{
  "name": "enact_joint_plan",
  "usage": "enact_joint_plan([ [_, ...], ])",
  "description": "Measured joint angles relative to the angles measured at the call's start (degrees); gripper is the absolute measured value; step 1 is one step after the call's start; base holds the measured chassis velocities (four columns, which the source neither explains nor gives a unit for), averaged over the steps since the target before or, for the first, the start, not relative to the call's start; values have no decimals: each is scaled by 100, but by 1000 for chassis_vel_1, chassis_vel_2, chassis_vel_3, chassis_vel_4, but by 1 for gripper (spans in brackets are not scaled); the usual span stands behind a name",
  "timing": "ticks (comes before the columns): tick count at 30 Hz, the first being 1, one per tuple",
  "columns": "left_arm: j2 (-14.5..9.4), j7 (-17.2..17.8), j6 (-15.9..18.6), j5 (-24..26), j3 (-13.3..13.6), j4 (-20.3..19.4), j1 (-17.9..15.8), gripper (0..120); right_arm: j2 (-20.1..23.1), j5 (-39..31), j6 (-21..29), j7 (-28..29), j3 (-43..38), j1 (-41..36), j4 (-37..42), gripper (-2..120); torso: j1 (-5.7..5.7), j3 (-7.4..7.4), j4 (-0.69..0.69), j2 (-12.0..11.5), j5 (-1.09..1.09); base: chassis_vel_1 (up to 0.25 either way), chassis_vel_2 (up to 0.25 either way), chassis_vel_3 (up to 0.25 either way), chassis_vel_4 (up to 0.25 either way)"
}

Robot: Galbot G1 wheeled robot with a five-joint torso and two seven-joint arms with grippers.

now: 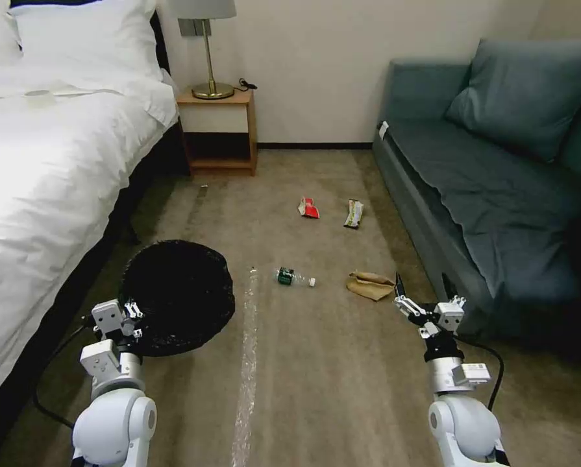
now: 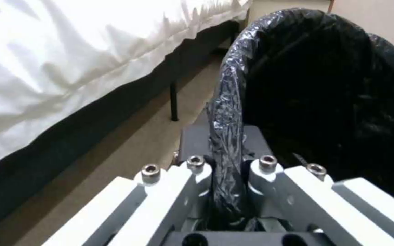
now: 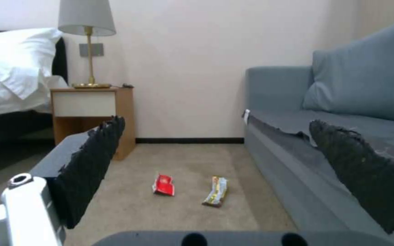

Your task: Pick up the trash bin, then pick up the garbage on the floor and place it into the trash bin.

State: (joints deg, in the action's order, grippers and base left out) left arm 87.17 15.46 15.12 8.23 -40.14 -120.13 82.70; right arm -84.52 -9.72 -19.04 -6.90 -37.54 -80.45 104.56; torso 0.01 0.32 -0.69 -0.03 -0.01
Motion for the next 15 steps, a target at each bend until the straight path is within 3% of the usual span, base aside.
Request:
enact_joint_plan([
  [15,-3,2,-35,-28,-10,27,-5,4,39,-31,-5,-21,-23,31,-12,100,0,0,0,0,0,-125,124,131,-128],
])
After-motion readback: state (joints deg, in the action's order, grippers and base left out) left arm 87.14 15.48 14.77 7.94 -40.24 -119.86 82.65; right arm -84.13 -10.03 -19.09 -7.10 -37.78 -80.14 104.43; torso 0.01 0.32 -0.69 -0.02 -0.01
